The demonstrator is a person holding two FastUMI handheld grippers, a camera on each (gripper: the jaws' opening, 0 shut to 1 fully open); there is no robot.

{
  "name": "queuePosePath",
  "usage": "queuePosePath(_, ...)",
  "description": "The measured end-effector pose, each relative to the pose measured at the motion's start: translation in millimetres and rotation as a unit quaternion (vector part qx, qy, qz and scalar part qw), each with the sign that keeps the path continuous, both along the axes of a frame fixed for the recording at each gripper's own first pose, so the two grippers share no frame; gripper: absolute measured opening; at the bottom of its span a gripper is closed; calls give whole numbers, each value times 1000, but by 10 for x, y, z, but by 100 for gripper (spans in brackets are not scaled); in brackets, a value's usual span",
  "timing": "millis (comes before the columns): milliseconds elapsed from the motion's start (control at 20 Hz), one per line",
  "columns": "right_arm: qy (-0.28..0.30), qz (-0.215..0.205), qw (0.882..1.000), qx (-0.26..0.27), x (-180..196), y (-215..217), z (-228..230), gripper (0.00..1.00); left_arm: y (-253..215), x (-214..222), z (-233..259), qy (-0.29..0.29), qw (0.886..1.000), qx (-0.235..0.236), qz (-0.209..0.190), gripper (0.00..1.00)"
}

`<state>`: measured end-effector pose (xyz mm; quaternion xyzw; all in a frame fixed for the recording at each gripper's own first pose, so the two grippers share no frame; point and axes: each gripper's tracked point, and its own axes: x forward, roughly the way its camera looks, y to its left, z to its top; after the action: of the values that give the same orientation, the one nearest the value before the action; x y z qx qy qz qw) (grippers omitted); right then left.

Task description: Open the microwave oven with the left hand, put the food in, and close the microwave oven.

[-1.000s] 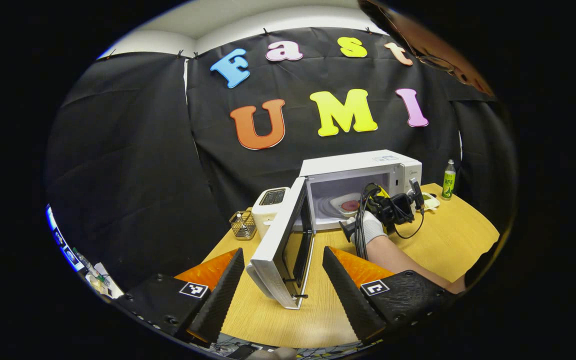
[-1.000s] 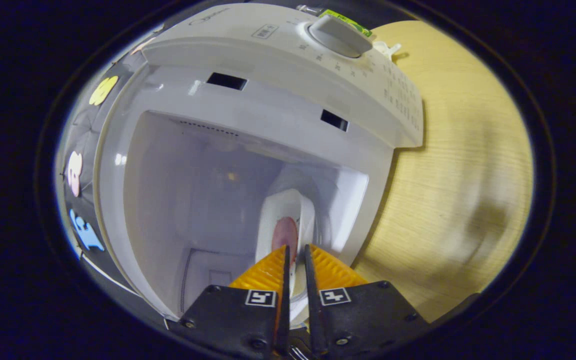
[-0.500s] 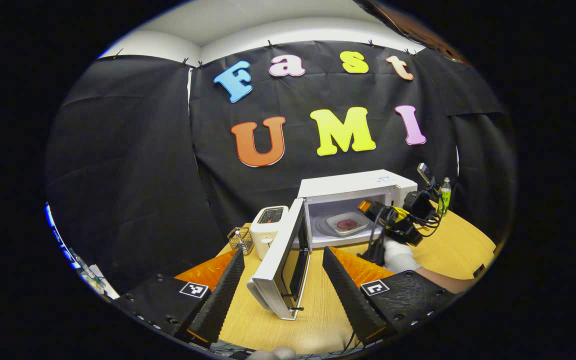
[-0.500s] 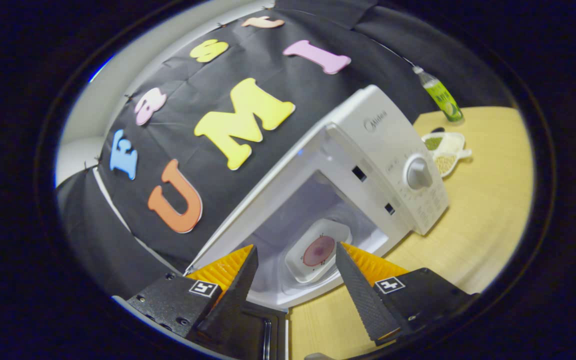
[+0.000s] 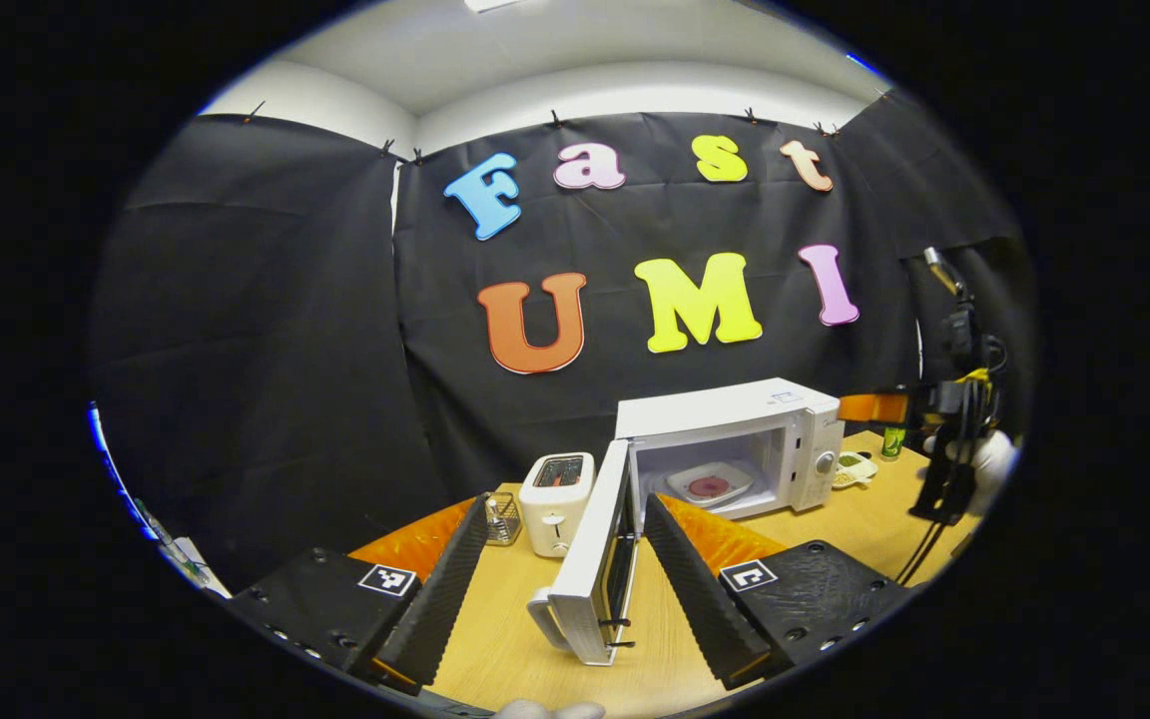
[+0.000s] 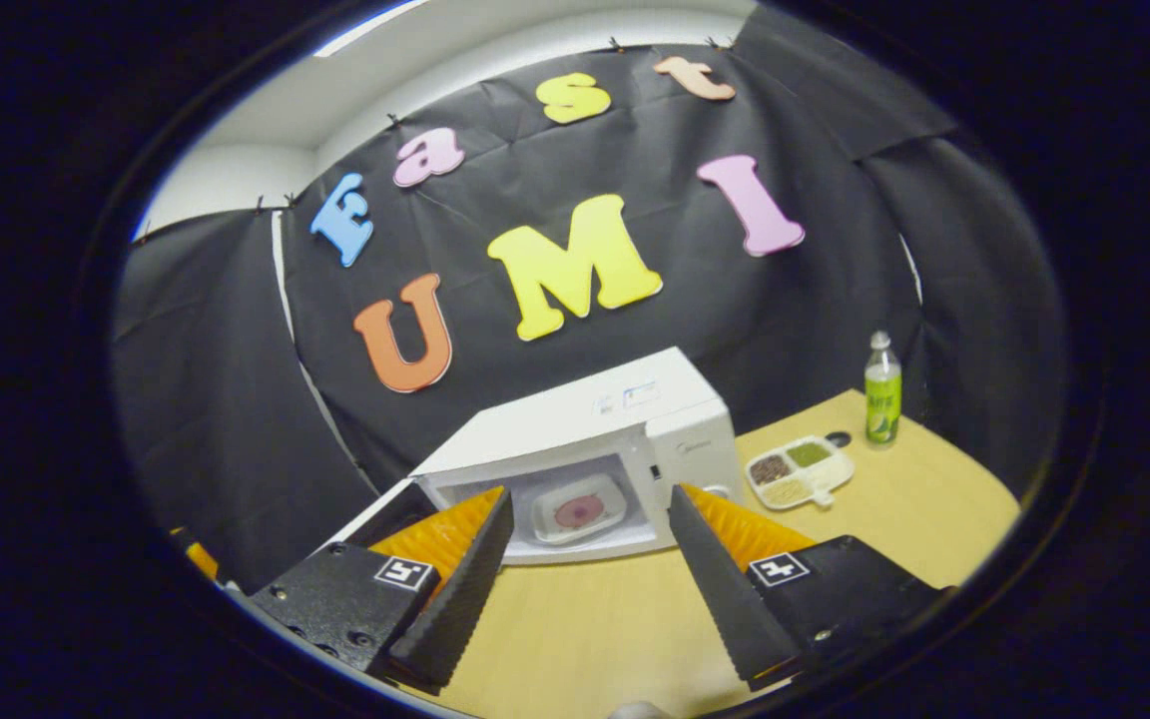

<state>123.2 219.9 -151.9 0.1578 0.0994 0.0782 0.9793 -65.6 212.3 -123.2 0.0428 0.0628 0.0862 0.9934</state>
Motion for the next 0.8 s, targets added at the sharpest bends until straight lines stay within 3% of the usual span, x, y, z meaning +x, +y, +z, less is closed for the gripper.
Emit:
queuePosePath(300,-11,-51,996,-76,-577,-866,378,100,284,87,-161,-6,1000,8,1,94)
queuePosePath(350,-5,-55,995,-83,-696,-965,394,100,355,90,-224,-3,1000,9,4,89)
queuePosePath(400,2,-59,994,-91,-812,-1050,397,100,394,104,-281,2,1000,1,6,74)
queuePosePath(500,15,-64,993,-100,-975,-1178,392,100,416,141,-317,0,1000,-20,0,65)
queuePosePath(600,32,-62,992,-105,-1114,-1214,340,100,504,200,-334,-7,1000,-29,7,32)
queuePosePath(650,39,-59,992,-105,-1165,-1209,298,90,575,184,-379,-8,999,-29,20,35)
queuePosePath(700,47,-58,992,-102,-1214,-1209,266,90,640,217,-441,-8,999,-36,26,10)
queuePosePath(750,55,-55,992,-96,-1254,-1201,237,90,668,241,-537,0,998,-47,31,3)
queuePosePath(800,58,-53,993,-89,-1295,-1185,242,100,707,241,-597,3,998,-48,37,1)
